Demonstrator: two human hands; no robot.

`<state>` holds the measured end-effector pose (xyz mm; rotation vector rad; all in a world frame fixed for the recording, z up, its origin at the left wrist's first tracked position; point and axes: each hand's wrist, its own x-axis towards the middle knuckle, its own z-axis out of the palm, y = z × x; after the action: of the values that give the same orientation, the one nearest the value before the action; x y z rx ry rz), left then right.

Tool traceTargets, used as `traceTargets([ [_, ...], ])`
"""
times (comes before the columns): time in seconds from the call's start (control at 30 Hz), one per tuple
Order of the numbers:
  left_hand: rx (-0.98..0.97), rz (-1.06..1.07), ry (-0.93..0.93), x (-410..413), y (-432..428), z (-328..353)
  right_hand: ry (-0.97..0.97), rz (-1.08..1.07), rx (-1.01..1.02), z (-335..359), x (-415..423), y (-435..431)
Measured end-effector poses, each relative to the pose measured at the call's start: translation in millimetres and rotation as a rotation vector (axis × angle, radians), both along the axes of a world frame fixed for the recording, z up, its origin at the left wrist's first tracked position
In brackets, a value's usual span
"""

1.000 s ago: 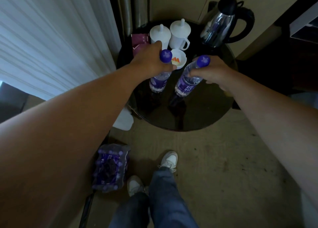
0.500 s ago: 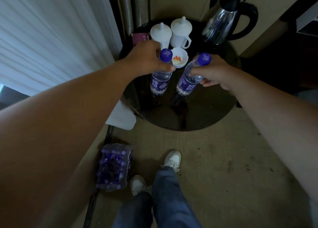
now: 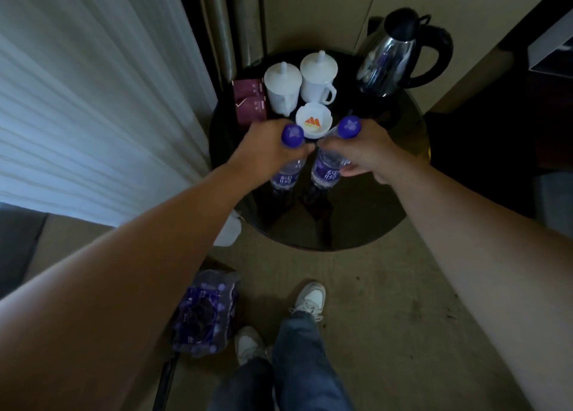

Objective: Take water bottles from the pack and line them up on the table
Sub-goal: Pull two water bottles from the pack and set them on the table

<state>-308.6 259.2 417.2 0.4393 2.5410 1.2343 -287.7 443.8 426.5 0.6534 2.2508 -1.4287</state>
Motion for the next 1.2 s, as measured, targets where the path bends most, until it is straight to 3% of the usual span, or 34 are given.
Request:
traceTargets([
  [0.13, 0.06, 0.027, 0.036, -6.2, 1.0, 19.2, 0.021, -0.007, 0.008, 28.0, -12.7, 4.3],
  [0.3, 0.109, -0.011, 0.018, -59.3, 26.8, 89.6, 0.117, 0.074, 0.062, 109.2, -54.4, 30.4],
  [0.47, 0.135, -0.044, 0.149, -126.1, 55.2, 174.3, 0.316, 0.063, 0.194, 193.0, -109.9, 59.2],
  [0.63, 0.233, 0.077, 0.243, -187.2, 73.0, 209.2, 0.42, 0.107, 0.256, 228.8, -162.7, 78.7],
  [0.77, 0.33, 0.16, 0.188, -236.1, 85.1, 201.1, 0.435, 0.08, 0.285, 221.4, -206.8, 88.3],
  [1.0, 0.226, 0.055, 0.06, -306.0, 93.6, 120.7, 0.303, -0.008, 0.287, 159.4, -271.6, 94.4],
  [1.2, 0.216, 0.011, -0.095, -331.0, 88.1, 45.5, 0.196, 0.083, 0.423, 96.0, -310.6, 87.5],
])
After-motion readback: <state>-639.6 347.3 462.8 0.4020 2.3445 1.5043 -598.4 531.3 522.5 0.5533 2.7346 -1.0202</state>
